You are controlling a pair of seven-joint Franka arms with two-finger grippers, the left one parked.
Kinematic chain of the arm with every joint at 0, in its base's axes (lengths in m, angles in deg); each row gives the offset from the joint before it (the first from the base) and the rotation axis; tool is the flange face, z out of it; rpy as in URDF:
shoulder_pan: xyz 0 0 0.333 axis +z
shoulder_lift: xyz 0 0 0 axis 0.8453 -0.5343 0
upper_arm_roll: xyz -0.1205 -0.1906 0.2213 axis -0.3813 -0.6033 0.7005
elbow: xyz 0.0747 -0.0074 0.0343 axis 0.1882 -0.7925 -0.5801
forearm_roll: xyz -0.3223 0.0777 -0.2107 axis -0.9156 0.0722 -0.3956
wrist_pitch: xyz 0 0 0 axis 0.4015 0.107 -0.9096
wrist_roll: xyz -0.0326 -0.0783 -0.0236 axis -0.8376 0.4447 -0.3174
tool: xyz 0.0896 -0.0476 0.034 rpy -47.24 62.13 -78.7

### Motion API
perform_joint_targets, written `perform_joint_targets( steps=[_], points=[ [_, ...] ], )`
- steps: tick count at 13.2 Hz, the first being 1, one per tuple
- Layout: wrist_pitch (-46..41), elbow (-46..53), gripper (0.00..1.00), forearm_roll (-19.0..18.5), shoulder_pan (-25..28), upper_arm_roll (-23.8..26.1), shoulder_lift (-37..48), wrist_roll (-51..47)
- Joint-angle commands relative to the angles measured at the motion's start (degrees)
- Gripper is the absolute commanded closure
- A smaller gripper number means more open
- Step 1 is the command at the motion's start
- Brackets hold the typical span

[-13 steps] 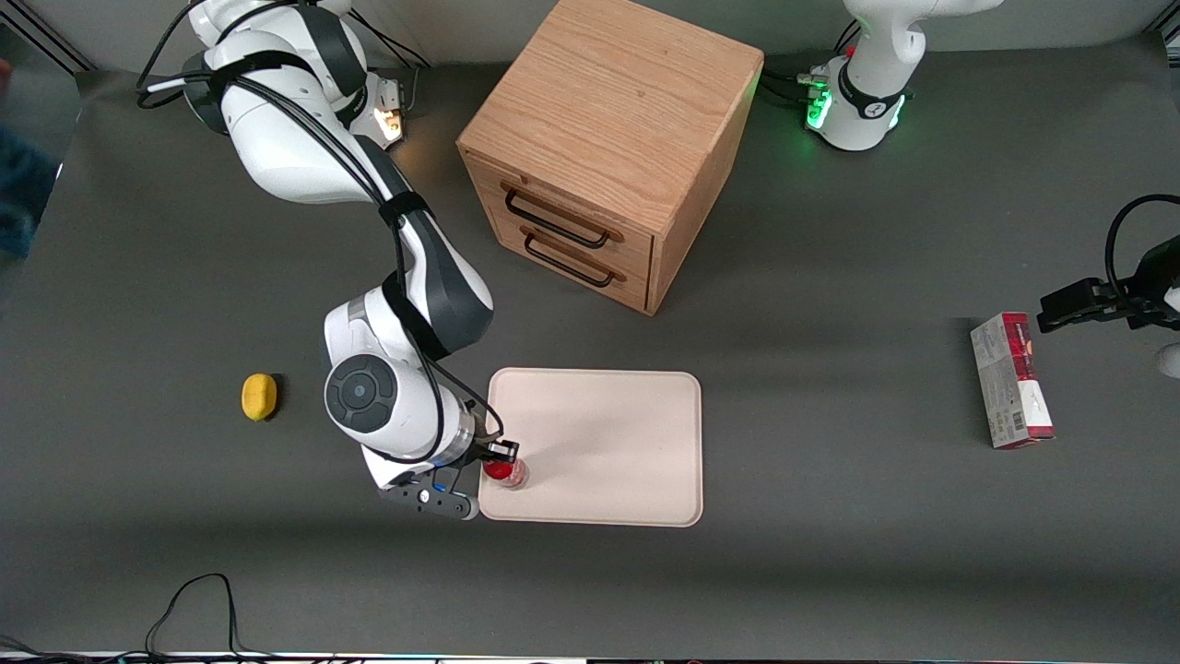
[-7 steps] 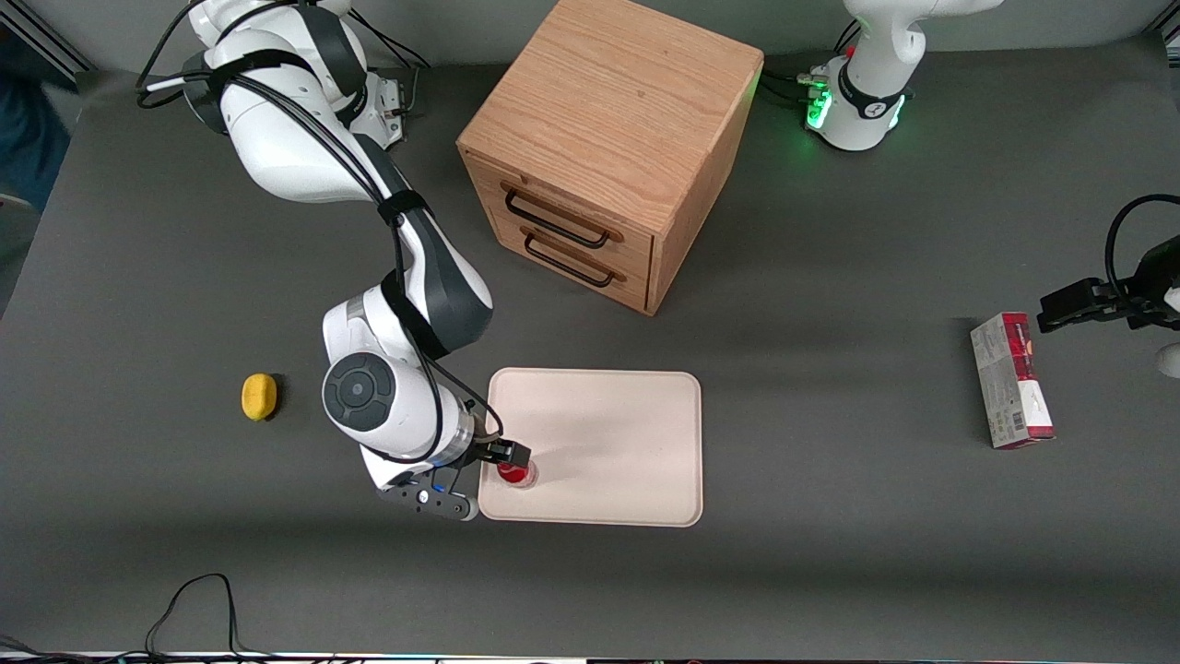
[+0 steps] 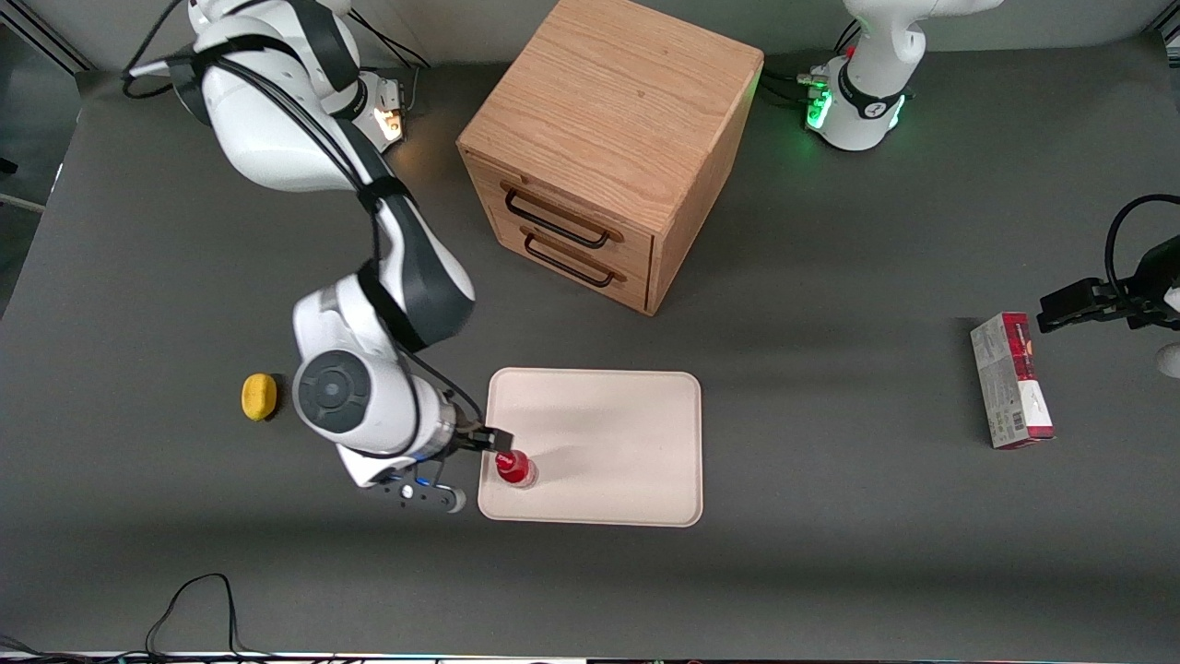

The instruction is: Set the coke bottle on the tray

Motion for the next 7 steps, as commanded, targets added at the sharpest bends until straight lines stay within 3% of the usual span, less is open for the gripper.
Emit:
perform_joint_targets(
  steps=[1,7],
  points=[
    [-0.34,-18.06,0.00,0.84,-3.54,0.02,15.37,8.74],
    [0.90,-46.73,0.00,0.58,-6.36,-4.45,42.01,21.84]
  ],
)
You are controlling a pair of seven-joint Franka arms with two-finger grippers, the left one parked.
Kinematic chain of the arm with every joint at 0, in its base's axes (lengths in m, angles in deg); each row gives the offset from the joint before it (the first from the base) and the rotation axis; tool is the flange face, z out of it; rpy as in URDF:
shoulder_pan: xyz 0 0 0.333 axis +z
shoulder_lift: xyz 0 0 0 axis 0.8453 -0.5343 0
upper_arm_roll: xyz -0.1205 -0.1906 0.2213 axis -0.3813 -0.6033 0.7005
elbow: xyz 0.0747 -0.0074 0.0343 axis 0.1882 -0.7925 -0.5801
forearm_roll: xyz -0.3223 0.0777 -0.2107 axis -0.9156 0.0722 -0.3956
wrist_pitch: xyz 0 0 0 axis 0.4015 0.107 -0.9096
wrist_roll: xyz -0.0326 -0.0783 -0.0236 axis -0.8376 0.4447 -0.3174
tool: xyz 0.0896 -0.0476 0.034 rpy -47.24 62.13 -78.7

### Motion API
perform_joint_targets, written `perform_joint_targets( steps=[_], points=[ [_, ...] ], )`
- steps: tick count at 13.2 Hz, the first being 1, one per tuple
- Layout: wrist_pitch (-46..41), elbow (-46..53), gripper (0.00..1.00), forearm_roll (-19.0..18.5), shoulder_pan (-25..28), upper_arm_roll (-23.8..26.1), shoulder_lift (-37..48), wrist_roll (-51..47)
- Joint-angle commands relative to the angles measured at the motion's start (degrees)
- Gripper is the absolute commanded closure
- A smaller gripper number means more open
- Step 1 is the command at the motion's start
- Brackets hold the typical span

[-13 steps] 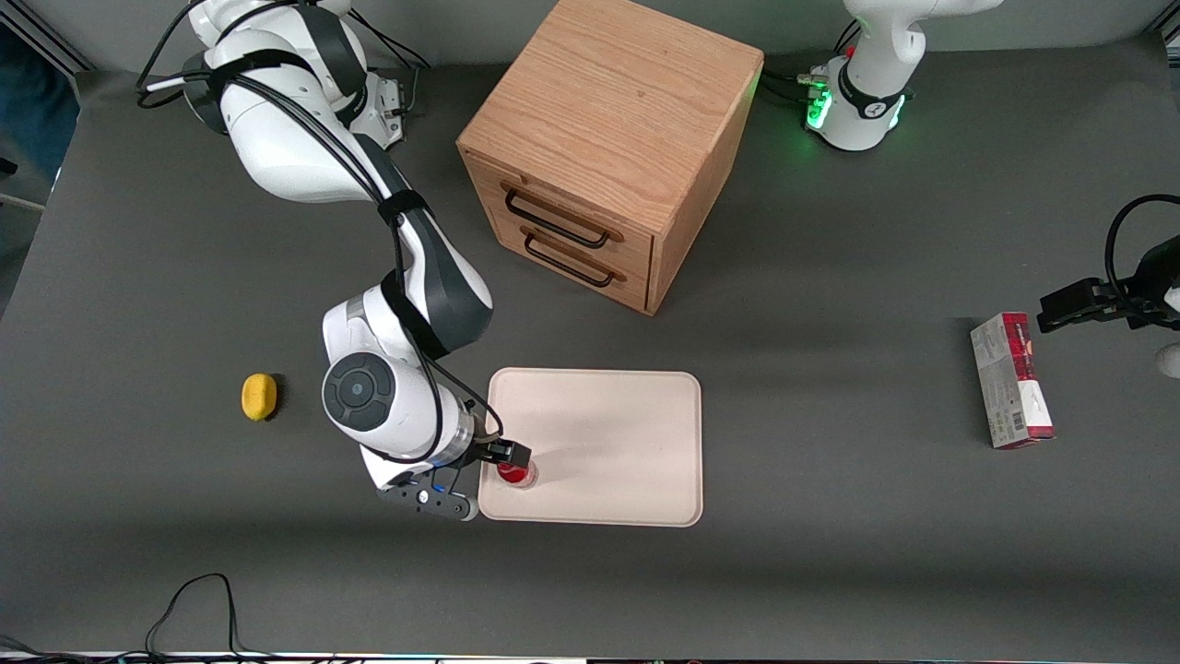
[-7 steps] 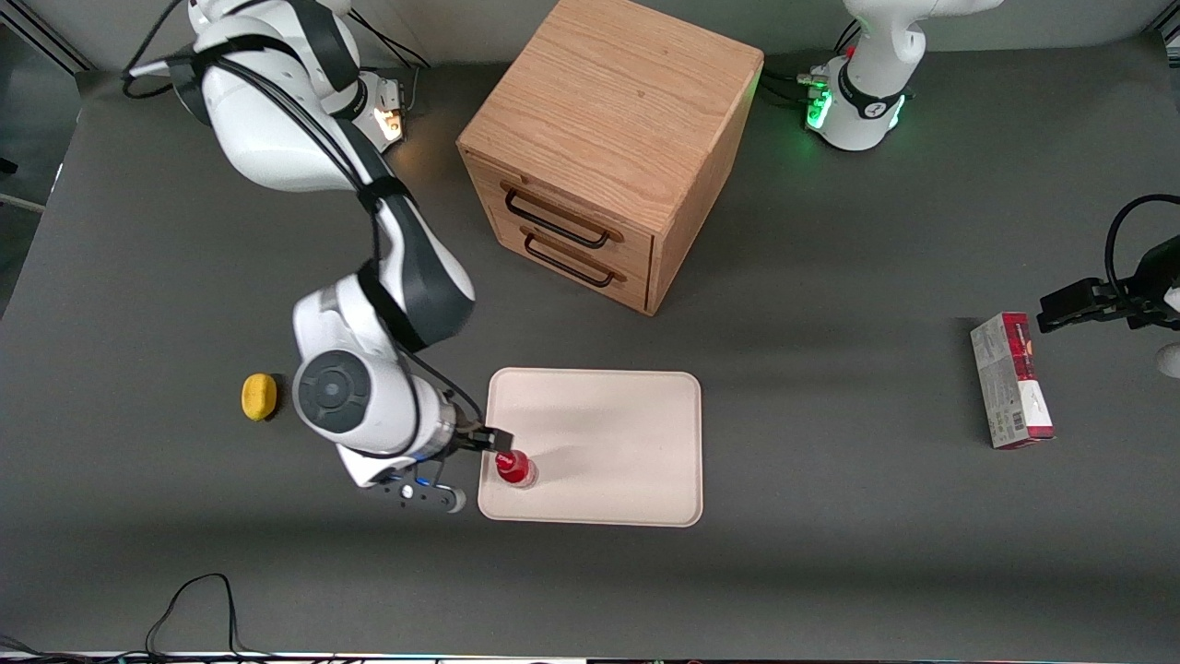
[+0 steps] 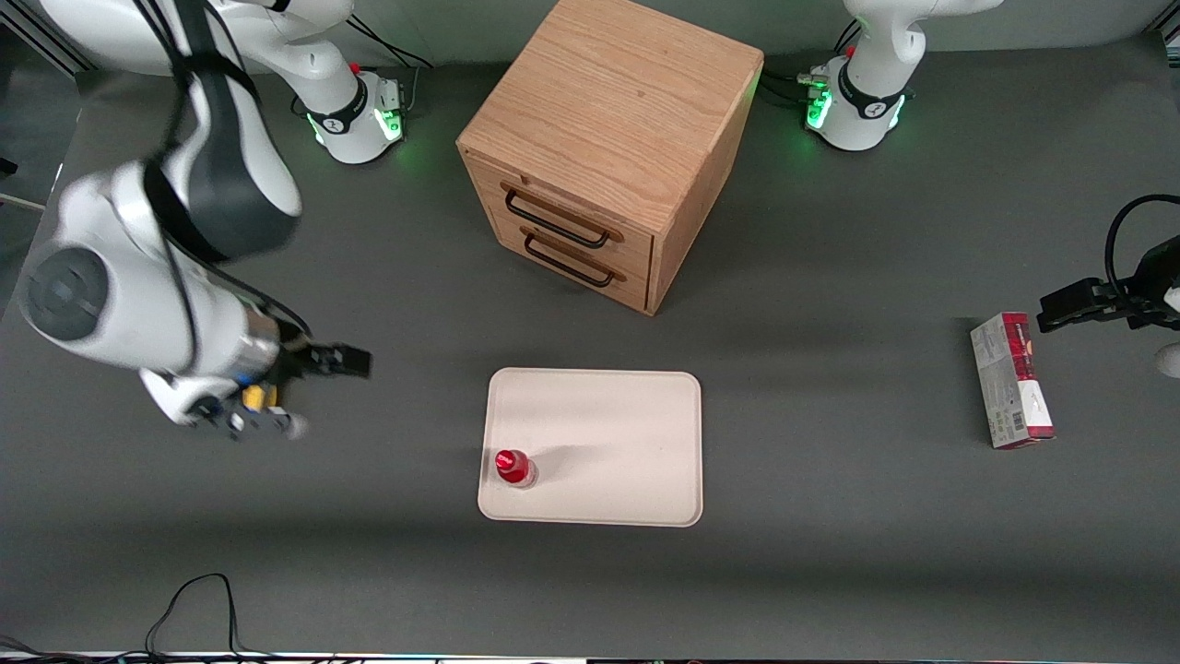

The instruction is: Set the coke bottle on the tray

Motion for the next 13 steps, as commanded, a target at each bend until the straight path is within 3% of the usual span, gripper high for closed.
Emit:
perform_joint_targets(
  steps=[1,4,8,12,13],
  points=[
    [2.21,-17.06,0.00,0.39,0.76,-3.39,14.98,7.12],
    [2.04,-22.97,0.00,-1.18,0.76,-5.06,22.30,8.02],
    [0.99,-23.59,0.00,-4.35,0.95,-4.64,23.46,7.94],
    [-1.12,-22.28,0.00,-3.74,-12.48,8.52,23.37,8.02],
    [-1.13,-21.49,0.00,-3.48,-13.03,8.99,23.11,7.85]
  ],
)
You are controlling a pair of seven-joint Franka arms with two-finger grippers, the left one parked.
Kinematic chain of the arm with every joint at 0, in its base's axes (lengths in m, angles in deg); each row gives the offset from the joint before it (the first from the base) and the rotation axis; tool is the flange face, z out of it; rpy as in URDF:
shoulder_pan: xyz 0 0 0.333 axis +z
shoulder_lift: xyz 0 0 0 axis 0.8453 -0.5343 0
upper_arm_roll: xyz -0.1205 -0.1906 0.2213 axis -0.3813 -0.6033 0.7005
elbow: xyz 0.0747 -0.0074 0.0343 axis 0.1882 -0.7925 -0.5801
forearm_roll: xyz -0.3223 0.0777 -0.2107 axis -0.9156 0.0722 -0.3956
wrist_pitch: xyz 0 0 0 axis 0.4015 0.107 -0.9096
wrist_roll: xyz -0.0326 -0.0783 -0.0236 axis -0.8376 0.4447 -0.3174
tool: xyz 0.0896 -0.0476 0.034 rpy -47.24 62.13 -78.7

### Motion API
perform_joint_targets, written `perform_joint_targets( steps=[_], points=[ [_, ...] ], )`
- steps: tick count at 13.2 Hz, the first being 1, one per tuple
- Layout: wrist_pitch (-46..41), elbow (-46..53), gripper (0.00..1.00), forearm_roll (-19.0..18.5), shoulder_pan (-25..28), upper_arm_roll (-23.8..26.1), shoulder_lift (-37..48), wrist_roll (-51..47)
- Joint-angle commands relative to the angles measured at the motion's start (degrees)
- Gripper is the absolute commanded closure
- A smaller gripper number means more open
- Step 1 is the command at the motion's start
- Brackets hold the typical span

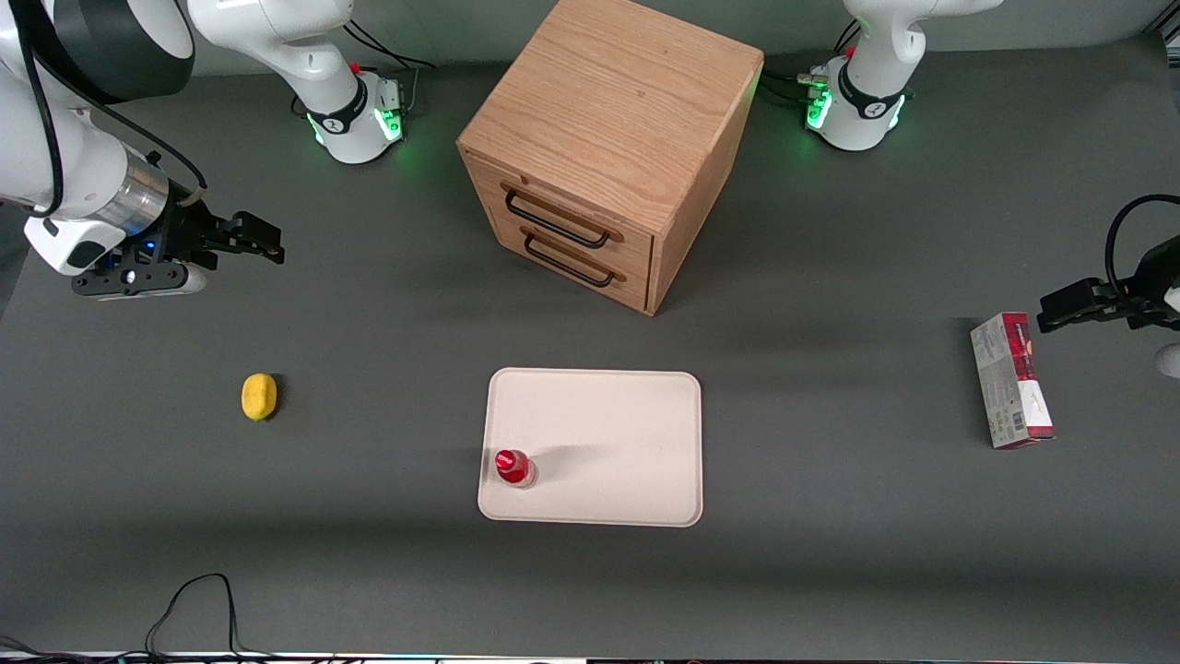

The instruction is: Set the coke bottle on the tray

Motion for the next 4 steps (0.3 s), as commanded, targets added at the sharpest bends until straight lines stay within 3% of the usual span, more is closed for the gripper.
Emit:
perform_joint_targets(
  steps=[1,4],
  points=[
    [-1.54,1.50,0.00,-0.02,-3.03,3.13,0.16,0.70],
    [-1.98,2.12,0.00,-0.02,-3.82,3.22,0.16,0.88]
  ],
)
